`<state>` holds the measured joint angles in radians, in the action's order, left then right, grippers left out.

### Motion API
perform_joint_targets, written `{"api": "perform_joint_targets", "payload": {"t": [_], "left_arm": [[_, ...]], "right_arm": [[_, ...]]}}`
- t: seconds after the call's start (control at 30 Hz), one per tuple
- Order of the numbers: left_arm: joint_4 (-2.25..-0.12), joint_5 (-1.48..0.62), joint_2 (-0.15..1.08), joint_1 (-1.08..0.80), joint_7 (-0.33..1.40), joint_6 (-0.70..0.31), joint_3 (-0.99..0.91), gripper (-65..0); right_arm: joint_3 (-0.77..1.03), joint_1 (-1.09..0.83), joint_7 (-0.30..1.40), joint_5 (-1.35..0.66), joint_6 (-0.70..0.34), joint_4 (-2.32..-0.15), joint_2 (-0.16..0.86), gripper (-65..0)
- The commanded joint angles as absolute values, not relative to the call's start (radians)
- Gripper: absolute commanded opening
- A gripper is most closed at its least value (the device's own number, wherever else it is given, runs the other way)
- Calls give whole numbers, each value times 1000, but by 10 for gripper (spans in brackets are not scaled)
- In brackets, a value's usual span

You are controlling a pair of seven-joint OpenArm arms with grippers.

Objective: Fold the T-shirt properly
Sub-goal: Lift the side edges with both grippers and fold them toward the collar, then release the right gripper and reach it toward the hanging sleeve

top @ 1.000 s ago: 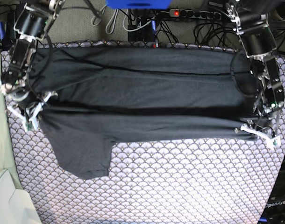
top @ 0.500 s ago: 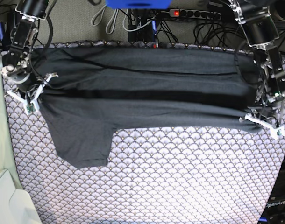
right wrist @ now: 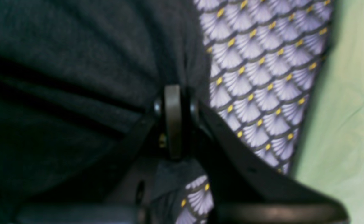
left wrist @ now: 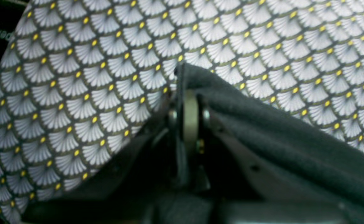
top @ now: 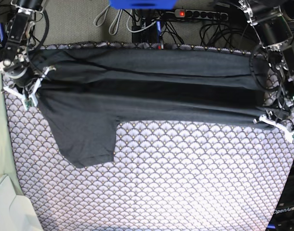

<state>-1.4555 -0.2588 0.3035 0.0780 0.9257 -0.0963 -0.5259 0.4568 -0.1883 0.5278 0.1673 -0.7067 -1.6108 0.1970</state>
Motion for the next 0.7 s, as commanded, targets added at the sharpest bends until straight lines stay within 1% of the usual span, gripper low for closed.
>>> {"api": "perform_joint_targets", "payload": {"t": [0.0, 0.27, 0.67], "left_arm": [[-1475, -257, 325, 70, 921, -85, -529, -646], [-1469, -263, 332, -22, 918, -85, -521, -646], [-1455, -263, 337, -61, 921, -87, -521, -639]], "right_arm": [[464, -191, 516, 170, -698, -1635, 214, -650], [464, -228, 516, 170, -698, -1635, 216, -650], [460, -234, 516, 170, -698, -1635, 213, -650]]}}
